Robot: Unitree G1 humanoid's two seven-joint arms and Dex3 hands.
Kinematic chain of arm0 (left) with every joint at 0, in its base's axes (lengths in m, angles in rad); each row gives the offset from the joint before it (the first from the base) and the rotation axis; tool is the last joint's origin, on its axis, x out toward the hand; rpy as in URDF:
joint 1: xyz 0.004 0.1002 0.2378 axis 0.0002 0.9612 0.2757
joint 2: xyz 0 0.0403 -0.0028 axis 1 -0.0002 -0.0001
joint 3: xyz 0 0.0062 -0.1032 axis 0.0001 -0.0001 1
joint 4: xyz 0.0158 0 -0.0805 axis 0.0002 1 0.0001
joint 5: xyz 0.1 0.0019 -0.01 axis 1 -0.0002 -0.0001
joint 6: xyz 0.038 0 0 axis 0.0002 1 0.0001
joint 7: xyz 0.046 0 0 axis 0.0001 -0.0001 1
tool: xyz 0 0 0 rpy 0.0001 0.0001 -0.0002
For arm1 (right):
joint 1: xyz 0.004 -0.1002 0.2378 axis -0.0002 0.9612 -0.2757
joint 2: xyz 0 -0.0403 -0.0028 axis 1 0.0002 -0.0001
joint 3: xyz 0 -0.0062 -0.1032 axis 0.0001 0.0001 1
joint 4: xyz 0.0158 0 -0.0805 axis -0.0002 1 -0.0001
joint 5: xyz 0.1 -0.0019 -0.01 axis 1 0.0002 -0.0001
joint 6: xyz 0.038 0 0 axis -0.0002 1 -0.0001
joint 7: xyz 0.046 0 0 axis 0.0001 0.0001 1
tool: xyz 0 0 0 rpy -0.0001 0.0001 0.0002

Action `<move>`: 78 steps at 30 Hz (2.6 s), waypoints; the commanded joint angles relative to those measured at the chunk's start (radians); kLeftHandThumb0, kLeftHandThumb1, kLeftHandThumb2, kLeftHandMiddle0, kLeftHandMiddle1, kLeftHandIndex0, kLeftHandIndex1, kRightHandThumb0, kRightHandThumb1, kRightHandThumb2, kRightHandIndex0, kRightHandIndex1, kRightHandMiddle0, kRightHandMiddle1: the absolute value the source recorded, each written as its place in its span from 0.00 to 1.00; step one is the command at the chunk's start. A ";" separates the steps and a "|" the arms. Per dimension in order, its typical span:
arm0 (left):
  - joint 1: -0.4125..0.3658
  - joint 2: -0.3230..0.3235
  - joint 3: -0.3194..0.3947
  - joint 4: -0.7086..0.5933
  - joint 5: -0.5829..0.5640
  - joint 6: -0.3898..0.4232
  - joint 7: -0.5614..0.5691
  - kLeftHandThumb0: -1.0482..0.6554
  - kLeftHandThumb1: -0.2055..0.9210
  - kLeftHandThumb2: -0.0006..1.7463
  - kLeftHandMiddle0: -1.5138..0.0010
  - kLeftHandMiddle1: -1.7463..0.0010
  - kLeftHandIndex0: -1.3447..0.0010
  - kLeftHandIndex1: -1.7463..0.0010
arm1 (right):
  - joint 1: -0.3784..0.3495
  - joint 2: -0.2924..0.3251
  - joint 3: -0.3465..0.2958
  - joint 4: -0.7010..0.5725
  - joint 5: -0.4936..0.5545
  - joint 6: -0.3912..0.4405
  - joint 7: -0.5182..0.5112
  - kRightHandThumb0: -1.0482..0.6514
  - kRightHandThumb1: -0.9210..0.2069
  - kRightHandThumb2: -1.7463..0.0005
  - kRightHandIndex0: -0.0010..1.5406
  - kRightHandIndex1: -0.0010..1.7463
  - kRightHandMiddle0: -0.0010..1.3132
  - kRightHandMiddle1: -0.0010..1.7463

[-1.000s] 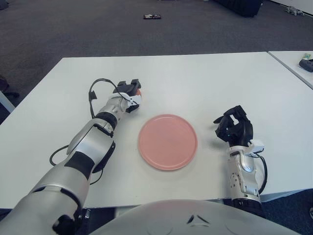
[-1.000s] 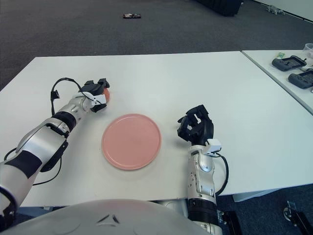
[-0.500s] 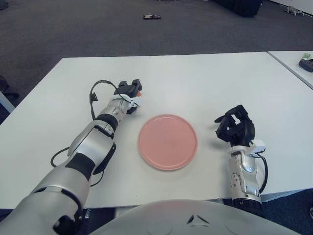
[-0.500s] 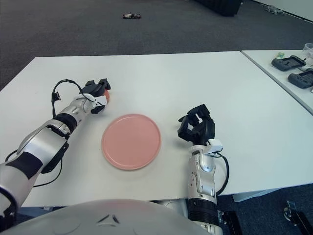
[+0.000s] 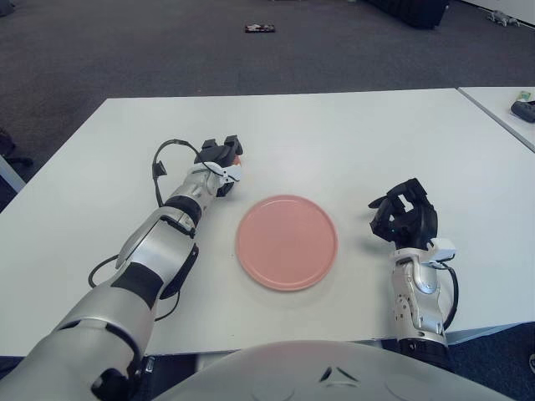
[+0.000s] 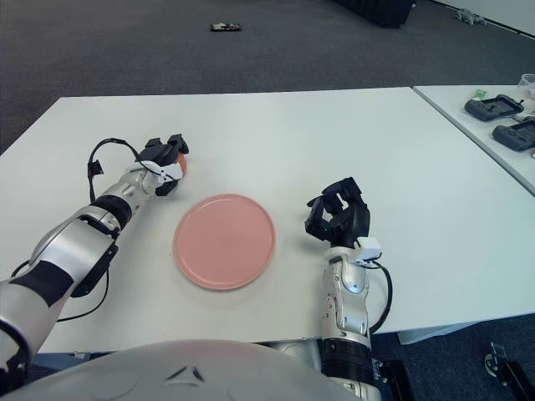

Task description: Put the apple into the plate.

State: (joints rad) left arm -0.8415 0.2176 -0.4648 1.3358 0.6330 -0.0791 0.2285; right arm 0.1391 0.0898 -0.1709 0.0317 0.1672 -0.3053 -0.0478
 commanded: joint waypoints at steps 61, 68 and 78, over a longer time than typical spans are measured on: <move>-0.048 0.053 0.261 -0.108 -0.253 -0.240 -0.200 0.61 0.09 0.99 0.36 0.09 0.48 0.00 | -0.025 0.004 0.002 0.014 0.011 0.010 0.000 0.61 0.61 0.23 0.46 0.86 0.41 1.00; -0.025 0.078 0.265 -0.198 -0.259 -0.315 -0.214 0.61 0.11 0.98 0.36 0.10 0.50 0.00 | -0.023 0.009 0.003 0.005 0.008 0.025 -0.013 0.61 0.60 0.24 0.46 0.86 0.40 1.00; 0.060 0.086 0.264 -0.374 -0.266 -0.379 -0.219 0.61 0.11 0.98 0.37 0.08 0.50 0.00 | -0.019 0.017 0.003 -0.006 0.023 0.034 -0.008 0.61 0.57 0.27 0.44 0.85 0.40 1.00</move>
State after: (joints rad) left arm -0.8115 0.2942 -0.2028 1.0056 0.3748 -0.4478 0.0151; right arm 0.1294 0.0991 -0.1679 0.0386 0.1775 -0.2823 -0.0547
